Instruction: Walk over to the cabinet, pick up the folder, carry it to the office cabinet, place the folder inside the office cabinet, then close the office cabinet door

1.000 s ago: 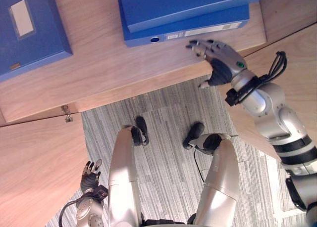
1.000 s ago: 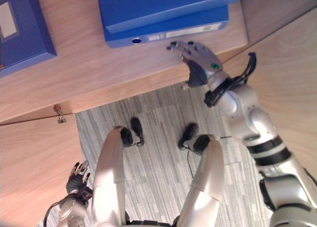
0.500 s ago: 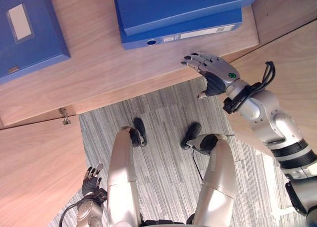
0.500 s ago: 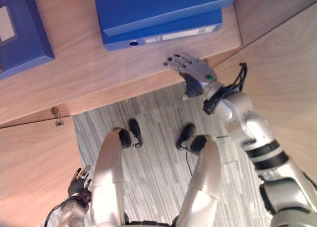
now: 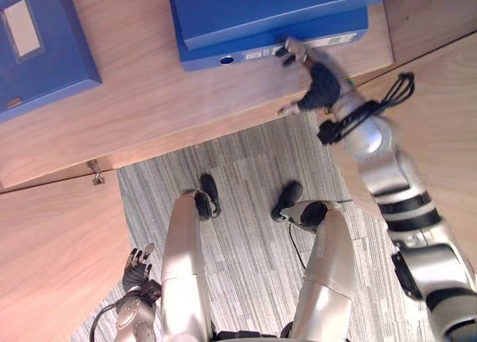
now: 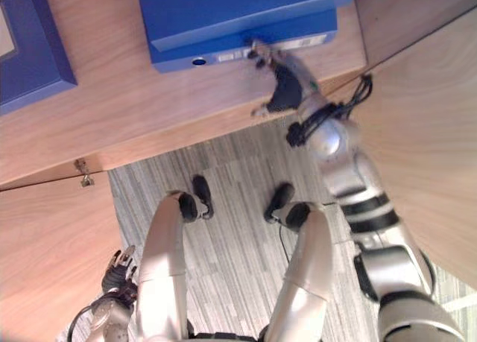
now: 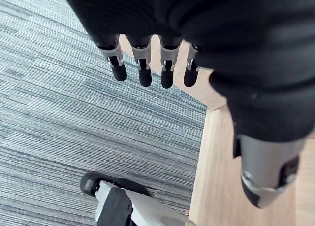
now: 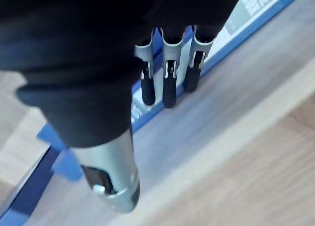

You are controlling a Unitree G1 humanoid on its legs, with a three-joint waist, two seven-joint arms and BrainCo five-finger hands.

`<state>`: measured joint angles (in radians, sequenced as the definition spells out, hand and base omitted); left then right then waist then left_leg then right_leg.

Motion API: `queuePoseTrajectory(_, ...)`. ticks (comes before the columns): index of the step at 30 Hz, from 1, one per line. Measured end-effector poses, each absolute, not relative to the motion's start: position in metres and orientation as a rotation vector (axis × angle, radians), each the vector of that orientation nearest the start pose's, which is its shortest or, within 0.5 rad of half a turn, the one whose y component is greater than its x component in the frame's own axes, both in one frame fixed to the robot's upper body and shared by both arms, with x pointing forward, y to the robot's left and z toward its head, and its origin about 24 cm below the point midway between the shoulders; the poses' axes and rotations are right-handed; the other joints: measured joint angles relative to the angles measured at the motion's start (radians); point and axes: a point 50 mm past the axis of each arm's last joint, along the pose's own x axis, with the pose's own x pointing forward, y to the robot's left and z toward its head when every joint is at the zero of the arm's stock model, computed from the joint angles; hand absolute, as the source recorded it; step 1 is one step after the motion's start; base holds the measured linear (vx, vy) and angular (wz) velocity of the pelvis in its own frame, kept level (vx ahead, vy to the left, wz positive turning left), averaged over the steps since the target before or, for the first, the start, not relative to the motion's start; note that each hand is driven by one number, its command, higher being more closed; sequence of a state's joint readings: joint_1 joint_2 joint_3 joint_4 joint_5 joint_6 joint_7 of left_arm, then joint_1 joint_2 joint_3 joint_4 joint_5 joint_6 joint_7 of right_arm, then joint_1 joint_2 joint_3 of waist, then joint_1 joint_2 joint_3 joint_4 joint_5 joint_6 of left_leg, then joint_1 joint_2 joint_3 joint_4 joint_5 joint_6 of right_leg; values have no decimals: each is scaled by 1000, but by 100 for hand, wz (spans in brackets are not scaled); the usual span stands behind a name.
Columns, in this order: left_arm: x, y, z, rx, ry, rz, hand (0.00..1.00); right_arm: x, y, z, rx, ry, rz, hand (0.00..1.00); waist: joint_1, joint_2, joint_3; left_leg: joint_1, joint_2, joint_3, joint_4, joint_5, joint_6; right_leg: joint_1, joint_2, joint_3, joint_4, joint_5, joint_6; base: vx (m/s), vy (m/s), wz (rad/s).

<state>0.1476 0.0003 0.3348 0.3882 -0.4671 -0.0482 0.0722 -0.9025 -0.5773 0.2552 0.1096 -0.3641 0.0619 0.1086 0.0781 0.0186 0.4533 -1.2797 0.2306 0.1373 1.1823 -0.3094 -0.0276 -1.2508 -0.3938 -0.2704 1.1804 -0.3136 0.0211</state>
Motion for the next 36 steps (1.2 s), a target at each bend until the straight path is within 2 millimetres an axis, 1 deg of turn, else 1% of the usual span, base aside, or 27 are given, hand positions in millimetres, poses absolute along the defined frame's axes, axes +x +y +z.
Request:
queuePoseTrajectory(1, 174, 236, -67, -477, 376, 569, 0, 351, -140, 295, -1019, -658, 91, 0, 3, 0, 0, -10, -2, -2, 8, 0, 2, -9, -6, 0, 10, -1, 0, 10, 32, 9)
queuePoseTrajectory(4, 179, 233, -58, -489, 331, 558, 0, 360, -140, 312, -948, -652, 80, 0, 17, 7, 3, -30, -1, -11, 46, -6, 17, -23, -16, 2, 45, -9, -6, 5, 8, 2)
queuePoseTrajectory(5, 180, 234, -56, -488, 317, 557, 0, 361, -140, 315, -936, -653, 84, 0, 16, 7, 3, -34, -2, -14, 53, -7, 16, -25, -19, 1, 53, -16, 0, 0, 0, 0)
queuePoseTrajectory(7, 181, 234, -54, -489, 299, 558, 0, 363, -140, 318, -937, -652, 79, 0, 17, 8, 4, -47, -1, -20, 63, -13, 8, -33, -20, 0, 62, -18, -1, -39, 28, 1)
queuePoseTrajectory(10, 181, 233, -54, -493, 300, 567, 0, 366, -137, 323, -961, -661, 82, 0, 17, 14, 7, -57, -1, -18, 66, -12, 6, -47, -26, 0, 67, -18, -1, -39, 25, -4)
queuePoseTrajectory(15, 181, 233, -55, -495, 303, 575, 0, 368, -131, 323, -1051, -673, 78, 0, 17, 15, 8, -58, 1, -21, 61, -10, 3, -50, -27, -7, 67, -18, 0, -12, 6, -2)
queuePoseTrajectory(16, 180, 232, -55, -496, 304, 577, 0, 368, -130, 323, -1055, -677, 80, 0, 17, 15, 8, -58, 2, -23, 59, -9, 1, -50, -27, -9, 67, -17, 0, 0, 0, 0)
queuePoseTrajectory(17, 180, 232, -56, -497, 309, 579, 0, 367, -129, 322, -1064, -680, 84, 0, 17, 16, 8, -58, 2, -25, 59, -2, -11, -49, -27, -12, 67, -17, 0, 0, 0, 0)
queuePoseTrajectory(19, 180, 232, -56, -497, 310, 580, 0, 367, -127, 322, -1094, -686, 82, 0, 17, 17, 7, -58, 2, -29, 58, -1, -12, -45, -27, -18, 67, -18, -1, 18, -3, 1)
queuePoseTrajectory(26, 180, 231, -59, -499, 324, 582, 0, 366, -129, 312, -1153, -675, 79, 0, 22, 19, 6, -39, 2, -32, 40, 3, -15, -22, -24, -29, 50, -18, -2, 4, 0, 0)
queuePoseTrajectory(29, 178, 231, -62, -500, 339, 586, 0, 363, -130, 312, -1153, -683, 77, 0, 23, 19, 6, -40, 2, -31, 37, 4, -13, -22, -23, -30, 47, -18, -2, 16, 6, 0)
queuePoseTrajectory(32, 178, 231, -63, -502, 342, 587, 0, 359, -132, 312, -1129, -696, 68, 0, 24, 19, 6, -40, 2, -30, 34, 7, -4, -22, -21, -30, 42, -18, -2, 55, 17, 0)
queuePoseTrajectory(36, 179, 231, -63, -503, 341, 587, 0, 356, -133, 313, -1072, -706, 49, 0, 26, 19, 6, -43, 3, -30, 37, 6, -1, -22, -21, -30, 41, -18, -3, 30, 16, -1)
